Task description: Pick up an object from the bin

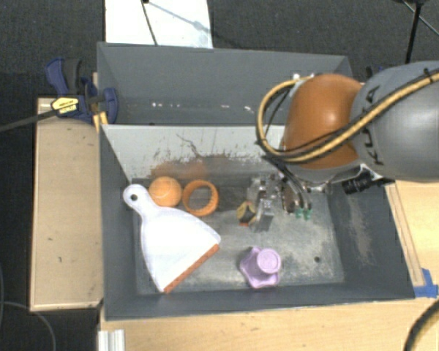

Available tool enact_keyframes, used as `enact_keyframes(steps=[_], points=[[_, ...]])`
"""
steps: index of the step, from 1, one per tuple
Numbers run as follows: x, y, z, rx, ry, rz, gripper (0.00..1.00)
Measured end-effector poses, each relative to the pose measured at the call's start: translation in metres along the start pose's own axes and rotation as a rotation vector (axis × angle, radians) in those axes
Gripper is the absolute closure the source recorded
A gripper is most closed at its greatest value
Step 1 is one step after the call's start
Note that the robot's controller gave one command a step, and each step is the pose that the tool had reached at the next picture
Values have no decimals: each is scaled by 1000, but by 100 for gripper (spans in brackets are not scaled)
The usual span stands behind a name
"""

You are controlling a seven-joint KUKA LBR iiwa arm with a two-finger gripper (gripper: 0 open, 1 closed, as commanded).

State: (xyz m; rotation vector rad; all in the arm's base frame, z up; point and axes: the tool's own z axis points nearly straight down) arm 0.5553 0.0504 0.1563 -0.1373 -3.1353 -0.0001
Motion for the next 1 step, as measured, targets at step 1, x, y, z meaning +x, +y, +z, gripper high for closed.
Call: enact_keyframes(steps=[1], points=[[15,6,-60,0,-1,-13,100]])
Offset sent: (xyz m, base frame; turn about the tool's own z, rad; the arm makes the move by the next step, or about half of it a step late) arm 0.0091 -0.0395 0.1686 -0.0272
